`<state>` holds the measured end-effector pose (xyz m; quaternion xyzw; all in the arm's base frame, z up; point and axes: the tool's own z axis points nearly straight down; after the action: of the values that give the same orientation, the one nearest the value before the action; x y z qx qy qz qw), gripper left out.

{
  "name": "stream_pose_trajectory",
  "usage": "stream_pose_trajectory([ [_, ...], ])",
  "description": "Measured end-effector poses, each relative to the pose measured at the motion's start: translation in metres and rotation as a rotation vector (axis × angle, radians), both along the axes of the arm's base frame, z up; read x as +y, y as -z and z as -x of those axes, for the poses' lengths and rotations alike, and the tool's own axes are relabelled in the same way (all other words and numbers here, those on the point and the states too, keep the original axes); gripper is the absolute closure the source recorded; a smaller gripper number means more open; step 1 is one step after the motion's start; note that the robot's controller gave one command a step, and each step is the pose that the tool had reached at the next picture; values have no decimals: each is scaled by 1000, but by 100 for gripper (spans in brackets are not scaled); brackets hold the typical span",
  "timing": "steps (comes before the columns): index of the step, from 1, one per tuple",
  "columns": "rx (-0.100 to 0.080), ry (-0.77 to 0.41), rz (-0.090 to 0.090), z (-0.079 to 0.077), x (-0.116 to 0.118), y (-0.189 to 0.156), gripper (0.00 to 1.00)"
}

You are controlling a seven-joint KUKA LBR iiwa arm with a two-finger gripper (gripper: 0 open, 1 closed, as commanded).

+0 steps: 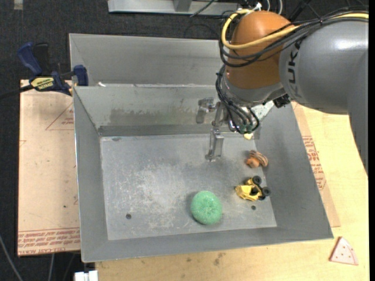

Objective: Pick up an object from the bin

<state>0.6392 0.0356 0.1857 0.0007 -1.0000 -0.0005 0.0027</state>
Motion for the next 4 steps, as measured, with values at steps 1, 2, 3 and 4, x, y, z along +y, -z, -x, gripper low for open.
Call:
stream_pose_trajectory([
  [1, -7, 1, 0, -1, 0, -5, 0],
  [2, -10, -58, -1, 22, -20, 19, 0],
  [3, -8, -50, 0, 38, -41, 51, 0],
  [4, -8, -129, 0, 55, -42, 91, 0],
])
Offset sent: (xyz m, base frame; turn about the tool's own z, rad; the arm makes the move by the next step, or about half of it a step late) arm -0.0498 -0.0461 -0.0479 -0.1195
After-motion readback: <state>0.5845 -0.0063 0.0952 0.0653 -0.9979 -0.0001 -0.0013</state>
